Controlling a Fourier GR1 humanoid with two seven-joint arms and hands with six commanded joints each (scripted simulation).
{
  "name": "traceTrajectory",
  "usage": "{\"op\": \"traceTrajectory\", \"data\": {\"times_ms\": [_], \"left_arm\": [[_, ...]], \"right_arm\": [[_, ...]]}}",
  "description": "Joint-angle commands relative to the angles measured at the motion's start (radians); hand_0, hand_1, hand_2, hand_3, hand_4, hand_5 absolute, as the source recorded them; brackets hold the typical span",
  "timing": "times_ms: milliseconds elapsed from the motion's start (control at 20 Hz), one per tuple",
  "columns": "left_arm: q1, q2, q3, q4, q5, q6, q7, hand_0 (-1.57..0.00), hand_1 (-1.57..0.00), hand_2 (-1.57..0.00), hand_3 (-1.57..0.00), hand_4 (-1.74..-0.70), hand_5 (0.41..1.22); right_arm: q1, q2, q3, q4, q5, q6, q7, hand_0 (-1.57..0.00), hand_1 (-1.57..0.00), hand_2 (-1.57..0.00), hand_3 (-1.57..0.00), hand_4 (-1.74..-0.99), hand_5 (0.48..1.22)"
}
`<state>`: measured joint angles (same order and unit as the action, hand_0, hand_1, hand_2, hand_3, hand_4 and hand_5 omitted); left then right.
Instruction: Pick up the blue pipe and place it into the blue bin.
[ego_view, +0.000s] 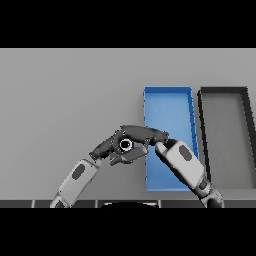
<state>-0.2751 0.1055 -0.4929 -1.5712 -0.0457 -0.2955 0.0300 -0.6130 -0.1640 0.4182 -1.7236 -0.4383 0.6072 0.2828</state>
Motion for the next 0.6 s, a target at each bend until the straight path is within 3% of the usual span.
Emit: {"op": "traceTrajectory", "data": {"times_ms": [0, 200, 300, 450, 550], "left_arm": [[0.010, -0.003, 0.000, 0.000, 0.006, 0.004, 0.011, -0.05, -0.04, -0.04, -0.04, -0.89, 0.639], [0.028, -0.006, -0.009, -0.008, 0.009, 0.005, 0.070, -0.02, -0.02, -0.02, -0.02, -0.91, 0.564], [0.034, -0.012, -0.014, -0.014, 0.012, 0.004, 0.076, -0.01, -0.01, -0.01, -0.01, -0.92, 0.527], [0.053, -0.003, -0.018, -0.028, 0.014, 0.004, 0.083, -0.01, 0.00, 0.00, 0.00, -0.92, 0.500], [0.048, 0.000, -0.017, -0.033, 0.014, 0.001, 0.086, 0.00, 0.00, 0.00, 0.00, -0.93, 0.493]], "right_arm": [[0.008, 0.012, -0.001, 0.005, -0.005, -0.002, 0.006, -1.57, -1.57, -1.57, -1.57, -1.488, 1.220], [-0.022, -0.004, -0.037, -0.003, -0.283, -0.051, 0.124, -1.57, -1.57, -1.57, -1.57, -1.490, 1.221], [-0.090, -0.016, -0.065, -0.010, -0.414, -0.141, 0.201, -1.57, -1.57, -1.57, -1.57, -1.491, 1.221], [-0.180, -0.060, -0.111, -0.023, -0.489, -0.190, 0.228, -1.57, -1.57, -1.57, -1.57, -1.492, 1.221], [-0.286, -0.070, -0.153, 0.018, -0.505, -0.194, 0.197, -1.57, -1.57, -1.57, -1.57, -1.494, 1.221]]}}
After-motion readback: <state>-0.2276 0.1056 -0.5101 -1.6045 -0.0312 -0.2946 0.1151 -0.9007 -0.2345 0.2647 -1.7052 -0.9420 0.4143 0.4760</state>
